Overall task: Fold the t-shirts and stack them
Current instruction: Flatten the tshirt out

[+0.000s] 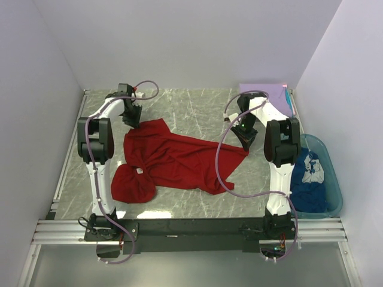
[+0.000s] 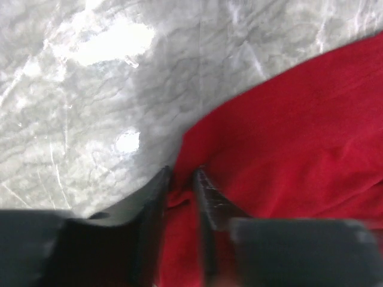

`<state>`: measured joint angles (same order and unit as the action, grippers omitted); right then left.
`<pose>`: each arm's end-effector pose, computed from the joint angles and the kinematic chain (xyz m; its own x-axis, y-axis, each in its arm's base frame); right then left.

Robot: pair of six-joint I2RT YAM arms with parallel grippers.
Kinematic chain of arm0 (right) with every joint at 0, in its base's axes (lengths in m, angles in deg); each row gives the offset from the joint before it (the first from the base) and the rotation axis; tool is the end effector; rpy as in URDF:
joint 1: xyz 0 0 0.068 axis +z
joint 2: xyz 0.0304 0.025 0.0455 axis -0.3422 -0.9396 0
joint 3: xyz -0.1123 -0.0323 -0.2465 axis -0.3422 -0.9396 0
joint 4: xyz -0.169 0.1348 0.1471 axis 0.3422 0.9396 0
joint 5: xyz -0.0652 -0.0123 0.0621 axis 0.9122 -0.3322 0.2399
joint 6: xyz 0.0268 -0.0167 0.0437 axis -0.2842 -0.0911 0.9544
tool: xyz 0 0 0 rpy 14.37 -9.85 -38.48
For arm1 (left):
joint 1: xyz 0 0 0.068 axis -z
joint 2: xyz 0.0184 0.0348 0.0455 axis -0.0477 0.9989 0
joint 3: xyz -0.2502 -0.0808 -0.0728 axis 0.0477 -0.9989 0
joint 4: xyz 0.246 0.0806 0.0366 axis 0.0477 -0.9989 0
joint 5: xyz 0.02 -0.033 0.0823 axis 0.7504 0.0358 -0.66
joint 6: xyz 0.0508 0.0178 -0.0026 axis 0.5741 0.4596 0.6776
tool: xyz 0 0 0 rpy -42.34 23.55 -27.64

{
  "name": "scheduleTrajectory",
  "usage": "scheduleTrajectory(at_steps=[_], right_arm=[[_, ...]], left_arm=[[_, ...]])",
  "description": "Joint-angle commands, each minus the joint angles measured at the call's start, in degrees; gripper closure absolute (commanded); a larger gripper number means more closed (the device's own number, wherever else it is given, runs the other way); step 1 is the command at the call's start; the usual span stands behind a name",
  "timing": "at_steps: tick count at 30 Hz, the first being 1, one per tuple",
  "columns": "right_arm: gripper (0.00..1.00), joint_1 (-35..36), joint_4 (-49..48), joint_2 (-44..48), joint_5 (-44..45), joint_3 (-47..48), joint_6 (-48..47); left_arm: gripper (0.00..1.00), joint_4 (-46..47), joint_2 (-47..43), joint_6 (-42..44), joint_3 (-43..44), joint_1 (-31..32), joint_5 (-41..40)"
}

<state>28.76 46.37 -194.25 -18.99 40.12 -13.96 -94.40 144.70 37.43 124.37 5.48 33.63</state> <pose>0.4027 0.0673 0.1777 -0.7565 -0.6537 0.0189 -0.6399 0.7459 0.1851 0.4754 -0.0278 0.1674 -0.8950 0.1553 -0.4181 0.2071 0.9750 -0.0811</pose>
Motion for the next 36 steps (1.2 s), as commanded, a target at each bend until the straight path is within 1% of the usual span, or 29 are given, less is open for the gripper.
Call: scheduleTrajectory(at_steps=[1,2,3,4,5,7,9,10,11,12,14,15,17,18,19,21,22,23,24,25,26,27,28,29,30,31,32,33,36], right_arm=[[1.0,-0.1,1.1,-1.1,-0.4,3.6,-0.1],[1.0,0.0,1.1,-1.3,-0.4,4.5,-0.1],[1.0,-0.1,1.1,-1.5,-0.4,5.0,0.2],[1.0,-0.1,1.2,-1.7,-0.4,5.4,0.2],[1.0,-0.1,1.4,-1.9,-0.5,6.2,0.2],[1.0,-0.1,1.7,-2.0,-0.6,6.5,0.2],[1.0,-0.1,1.6,-1.8,-0.5,6.4,0.1],[1.0,-0.1,1.5,-1.8,-0.5,6.1,0.1],[1.0,-0.1,1.3,-1.5,-0.7,5.7,0.3],[1.0,0.0,1.2,-1.5,-0.9,5.6,0.3],[1.0,0.0,1.2,-1.5,-1.2,5.2,0.5],[1.0,-0.1,0.9,-1.6,-1.3,5.0,0.7],[1.0,-0.1,0.8,-1.5,-1.6,4.5,0.8],[1.0,-0.1,0.8,-1.7,-1.7,4.5,0.8],[1.0,-0.1,0.9,-1.7,-1.7,4.5,1.0],[1.0,-0.1,0.9,-2.0,-1.7,4.7,1.0],[1.0,-0.1,0.9,-2.1,-1.7,4.8,1.0],[1.0,-0.1,0.8,-2.1,-1.7,4.8,1.0],[1.0,-0.1,0.9,-2.1,-1.7,4.8,1.0],[1.0,-0.1,0.9,-2.1,-1.7,4.9,1.0],[1.0,-0.1,0.9,-2.1,-1.7,5.0,1.0],[1.0,-0.1,1.1,-2.2,-1.7,5.1,1.0],[1.0,-0.1,1.0,-2.2,-1.7,5.1,1.0],[1.0,-0.1,1.2,-2.3,-1.7,5.2,1.1],[1.0,-0.1,1.2,-2.2,-1.8,5.2,1.1],[1.0,-0.1,1.2,-2.2,-1.9,5.3,1.2],[1.0,-0.1,1.2,-2.2,-2.0,5.3,1.2],[1.0,-0.1,1.1,-2.1,-2.0,5.1,1.2],[1.0,-0.1,0.9,-1.9,-1.9,4.7,1.4]], left_arm=[[0.83,-1.0,2.0,-1.7,-0.6,1.7,-1.2],[0.9,-0.9,2.5,-2.0,2.5,1.7,-0.6],[0.99,-0.7,2.8,-1.9,4.1,1.7,-0.8],[0.99,0.1,2.5,-1.6,5.2,1.7,-1.3],[0.99,3.3,1.9,-0.7,6.0,1.7,-1.5],[0.99,6.7,-0.5,0.3,5.5,2.3,-0.3],[1.0,9.6,-2.0,3.8,3.6,3.5,-1.1],[1.0,11.0,-3.8,5.0,2.3,4.8,-1.9],[1.0,12.5,-4.9,7.5,-1.1,5.4,-2.3],[0.99,16.3,-5.8,8.6,-2.8,6.0,-3.0],[1.0,19.9,-7.9,12.2,-7.2,7.6,-6.4],[1.0,23.6,-8.6,13.4,-8.5,8.1,-7.1],[1.0,26.3,-9.1,16.1,-10.0,8.6,-7.4],[0.98,27.0,-9.1,16.8,-9.8,8.7,-7.1],[0.94,29.0,-9.0,17.5,-9.6,8.7,-6.6],[0.86,33.9,-11.7,21.3,-12.9,9.0,-6.4],[0.84,39.5,-12.8,23.0,-14.8,9.6,-6.6],[0.81,42.8,-13.7,26.0,-18.2,9.9,-6.9],[0.77,44.3,-14.4,27.3,-19.2,10.0,-6.7],[0.74,44.3,-15.1,28.7,-19.5,10.3,-6.0],[0.67,43.5,-15.1,29.9,-19.2,10.3,-5.6],[0.5,43.3,-14.9,29.1,-18.7,10.2,-6.9],[0.47,42.3,-13.6,28.2,-17.6,9.7,-7.8],[0.46,36.7,-12.3,26.0,-13.1,9.2,-7.7],[0.45,33.4,-10.1,24.7,-10.3,8.4,-5.9],[0.46,31.3,-8.9,22.8,-7.8,6.7,-5.0],[0.47,29.8,-7.8,19.0,-3.2,5.8,-4.0],[0.5,25.3,-5.3,17.4,-0.7,4.9,-1.1],[0.52,19.0,-1.1,11.6,7.3,2.3,1.1]])
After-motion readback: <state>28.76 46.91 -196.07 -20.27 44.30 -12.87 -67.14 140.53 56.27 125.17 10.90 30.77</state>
